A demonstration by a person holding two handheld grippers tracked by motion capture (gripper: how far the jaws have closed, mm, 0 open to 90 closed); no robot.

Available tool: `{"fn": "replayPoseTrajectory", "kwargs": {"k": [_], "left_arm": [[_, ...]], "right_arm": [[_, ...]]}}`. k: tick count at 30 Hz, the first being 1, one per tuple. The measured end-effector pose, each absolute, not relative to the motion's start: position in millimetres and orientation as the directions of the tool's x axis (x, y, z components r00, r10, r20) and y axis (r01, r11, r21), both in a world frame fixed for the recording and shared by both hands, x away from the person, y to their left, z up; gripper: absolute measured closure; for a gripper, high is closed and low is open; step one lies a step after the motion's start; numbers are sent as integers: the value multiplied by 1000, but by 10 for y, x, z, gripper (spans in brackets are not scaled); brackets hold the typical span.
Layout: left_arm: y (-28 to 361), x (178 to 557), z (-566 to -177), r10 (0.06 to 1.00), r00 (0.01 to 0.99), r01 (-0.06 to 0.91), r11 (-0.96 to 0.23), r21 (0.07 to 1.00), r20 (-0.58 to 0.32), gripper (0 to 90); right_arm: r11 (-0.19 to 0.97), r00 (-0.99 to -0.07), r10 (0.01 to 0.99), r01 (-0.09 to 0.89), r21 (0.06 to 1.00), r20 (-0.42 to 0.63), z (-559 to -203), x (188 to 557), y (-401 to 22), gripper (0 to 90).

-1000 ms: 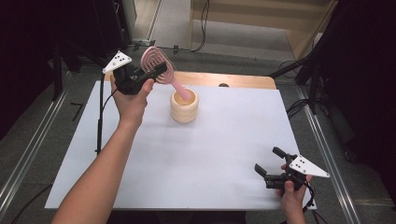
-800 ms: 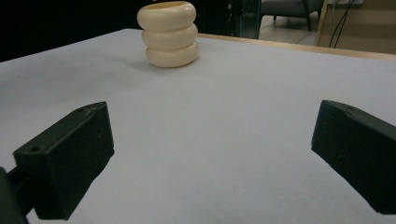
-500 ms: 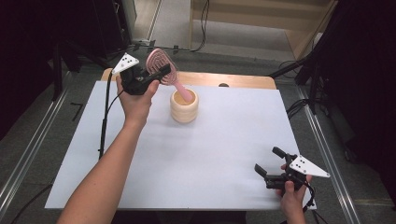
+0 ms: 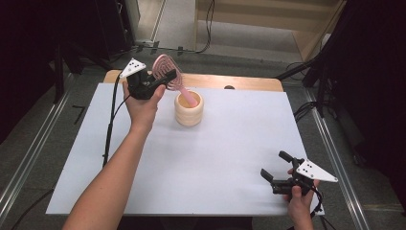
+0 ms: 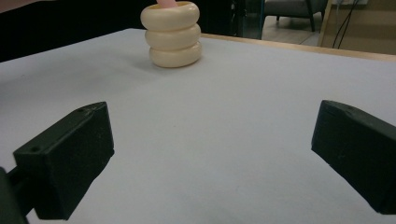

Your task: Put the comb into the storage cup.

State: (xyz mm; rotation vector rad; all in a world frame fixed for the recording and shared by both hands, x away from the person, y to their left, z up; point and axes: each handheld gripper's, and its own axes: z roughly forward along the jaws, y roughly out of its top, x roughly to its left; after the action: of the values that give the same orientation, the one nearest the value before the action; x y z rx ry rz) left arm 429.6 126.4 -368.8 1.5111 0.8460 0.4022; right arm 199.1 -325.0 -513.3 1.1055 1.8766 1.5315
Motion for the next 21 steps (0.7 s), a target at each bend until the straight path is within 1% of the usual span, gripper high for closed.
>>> {"fn": "replayPoseTrajectory", "kwargs": {"k": [21], "left_arm": [[1188,4359,-3851,713,660,299,40,953,-237,647]], "right_arm": [[48,-558,820,288,957,127,-5135,1996,-3255,0]]}}
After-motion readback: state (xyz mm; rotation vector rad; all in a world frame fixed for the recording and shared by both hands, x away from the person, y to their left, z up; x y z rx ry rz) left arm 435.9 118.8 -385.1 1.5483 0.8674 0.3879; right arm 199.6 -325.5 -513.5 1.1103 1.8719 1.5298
